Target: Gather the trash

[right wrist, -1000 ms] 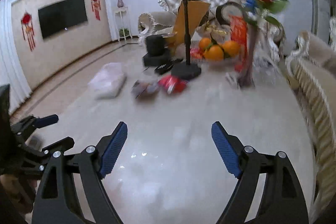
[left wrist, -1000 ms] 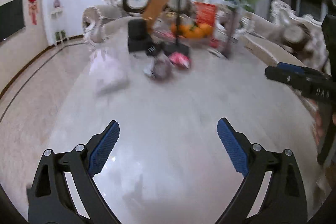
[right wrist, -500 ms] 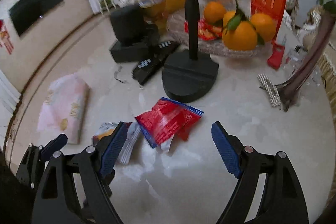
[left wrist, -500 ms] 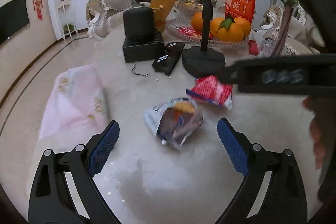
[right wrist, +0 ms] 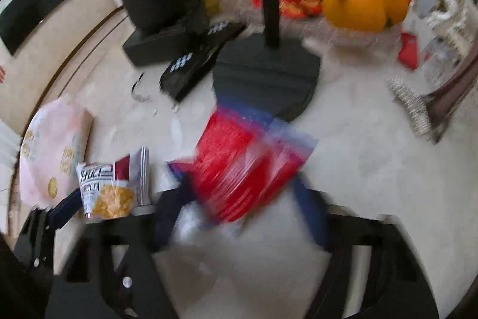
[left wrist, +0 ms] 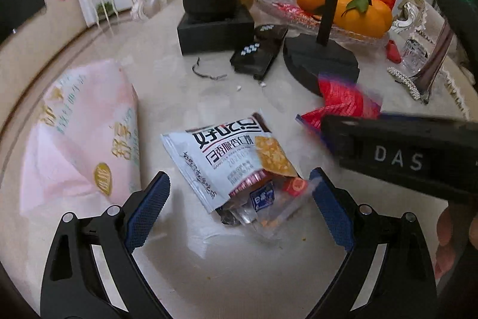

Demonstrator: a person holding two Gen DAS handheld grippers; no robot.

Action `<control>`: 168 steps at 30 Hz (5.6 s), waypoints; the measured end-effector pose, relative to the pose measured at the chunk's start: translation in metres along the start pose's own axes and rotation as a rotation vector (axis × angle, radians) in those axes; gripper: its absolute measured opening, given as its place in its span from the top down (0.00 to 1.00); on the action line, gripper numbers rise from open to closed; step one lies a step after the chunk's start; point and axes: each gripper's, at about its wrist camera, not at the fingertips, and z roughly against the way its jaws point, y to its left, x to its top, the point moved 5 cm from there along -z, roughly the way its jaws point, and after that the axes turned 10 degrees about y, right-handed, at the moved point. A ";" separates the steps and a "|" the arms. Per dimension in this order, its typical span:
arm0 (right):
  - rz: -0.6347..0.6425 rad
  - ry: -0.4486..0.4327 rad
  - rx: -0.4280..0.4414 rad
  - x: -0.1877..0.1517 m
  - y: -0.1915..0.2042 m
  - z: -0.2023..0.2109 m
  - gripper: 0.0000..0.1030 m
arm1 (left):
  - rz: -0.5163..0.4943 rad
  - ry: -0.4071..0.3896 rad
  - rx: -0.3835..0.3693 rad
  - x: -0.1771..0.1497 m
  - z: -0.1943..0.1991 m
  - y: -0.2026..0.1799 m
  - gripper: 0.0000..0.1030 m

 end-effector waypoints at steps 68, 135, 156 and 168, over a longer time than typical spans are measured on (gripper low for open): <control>0.123 0.185 0.158 -0.537 0.066 0.018 0.25 | -0.224 0.329 -0.103 -0.561 0.095 -0.030 0.15; -0.120 0.006 -0.021 -0.537 0.042 0.167 0.08 | -0.051 -0.011 -0.026 -0.471 0.271 -0.030 0.15; -0.142 0.021 -0.005 -0.535 0.033 0.161 0.08 | -0.090 0.009 -0.024 -0.469 0.264 -0.039 0.15; -0.135 0.026 -0.022 -0.533 0.035 0.158 0.08 | -0.085 0.024 -0.091 -0.468 0.257 -0.042 0.15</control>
